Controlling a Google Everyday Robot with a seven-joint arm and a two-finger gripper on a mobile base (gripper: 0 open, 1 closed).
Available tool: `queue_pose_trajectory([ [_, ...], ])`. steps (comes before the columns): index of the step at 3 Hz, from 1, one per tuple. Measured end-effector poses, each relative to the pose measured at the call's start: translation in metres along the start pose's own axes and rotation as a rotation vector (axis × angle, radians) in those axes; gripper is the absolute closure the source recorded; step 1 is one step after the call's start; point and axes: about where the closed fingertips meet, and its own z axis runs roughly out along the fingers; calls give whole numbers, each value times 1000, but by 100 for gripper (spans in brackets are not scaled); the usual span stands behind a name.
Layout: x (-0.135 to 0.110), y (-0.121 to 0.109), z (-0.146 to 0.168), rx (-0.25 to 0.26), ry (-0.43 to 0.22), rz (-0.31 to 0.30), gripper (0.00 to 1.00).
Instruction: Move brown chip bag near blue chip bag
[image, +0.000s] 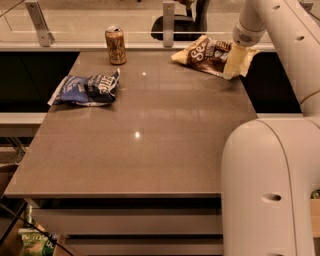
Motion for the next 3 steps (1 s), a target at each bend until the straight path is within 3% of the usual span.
queue_pose_trajectory([
  [1, 0, 0, 3, -3, -1, 2, 0],
  [3, -2, 2, 11, -10, 1, -1, 43],
])
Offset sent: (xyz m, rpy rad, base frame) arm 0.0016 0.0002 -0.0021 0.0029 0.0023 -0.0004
